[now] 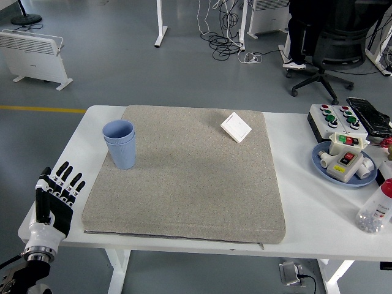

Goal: Push cup pick cup insert cup

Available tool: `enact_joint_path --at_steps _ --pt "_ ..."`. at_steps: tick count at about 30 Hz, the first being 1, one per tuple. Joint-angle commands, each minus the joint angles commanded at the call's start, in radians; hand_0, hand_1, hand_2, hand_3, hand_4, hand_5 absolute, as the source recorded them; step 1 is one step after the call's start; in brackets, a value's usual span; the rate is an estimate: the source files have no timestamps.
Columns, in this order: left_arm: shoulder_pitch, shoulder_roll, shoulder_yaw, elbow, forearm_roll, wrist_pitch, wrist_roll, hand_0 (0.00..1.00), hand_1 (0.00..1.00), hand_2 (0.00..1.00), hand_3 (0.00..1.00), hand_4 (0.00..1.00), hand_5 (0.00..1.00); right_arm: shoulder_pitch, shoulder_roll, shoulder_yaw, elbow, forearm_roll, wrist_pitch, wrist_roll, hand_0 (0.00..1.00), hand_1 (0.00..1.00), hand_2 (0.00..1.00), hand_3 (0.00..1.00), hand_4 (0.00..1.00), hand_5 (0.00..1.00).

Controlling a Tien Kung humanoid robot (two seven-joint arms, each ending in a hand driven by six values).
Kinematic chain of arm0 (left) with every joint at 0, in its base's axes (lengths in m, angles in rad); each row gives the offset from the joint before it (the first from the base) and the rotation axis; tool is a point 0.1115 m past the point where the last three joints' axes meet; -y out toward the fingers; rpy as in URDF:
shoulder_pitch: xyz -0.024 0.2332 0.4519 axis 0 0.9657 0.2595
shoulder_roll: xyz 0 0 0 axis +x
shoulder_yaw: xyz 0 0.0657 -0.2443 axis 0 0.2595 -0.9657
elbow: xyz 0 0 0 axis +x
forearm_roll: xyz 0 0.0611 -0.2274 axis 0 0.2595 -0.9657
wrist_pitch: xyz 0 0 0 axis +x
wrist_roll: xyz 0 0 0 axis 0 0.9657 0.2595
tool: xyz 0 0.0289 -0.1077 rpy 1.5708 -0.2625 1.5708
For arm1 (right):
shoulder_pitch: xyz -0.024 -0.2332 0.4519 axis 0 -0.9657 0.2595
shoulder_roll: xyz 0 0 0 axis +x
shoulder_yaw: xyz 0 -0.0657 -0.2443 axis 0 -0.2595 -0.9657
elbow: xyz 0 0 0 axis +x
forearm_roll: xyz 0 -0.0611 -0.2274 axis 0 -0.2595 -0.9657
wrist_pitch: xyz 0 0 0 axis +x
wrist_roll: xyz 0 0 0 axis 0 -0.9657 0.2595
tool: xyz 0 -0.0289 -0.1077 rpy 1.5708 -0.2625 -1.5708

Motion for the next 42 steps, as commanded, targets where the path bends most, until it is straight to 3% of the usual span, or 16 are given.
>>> enact_joint_path --at_steps 42 --pt "-0.009 0.0 0.023 0.005 -0.001 -0.016 0.029 0.88 0.9 0.99 0.909 0.592 0.998 0.006 0.003 0.011 0.0 0.014 0.003 0.003 0.754 0.633 0.659 0.559 0.075 0.475"
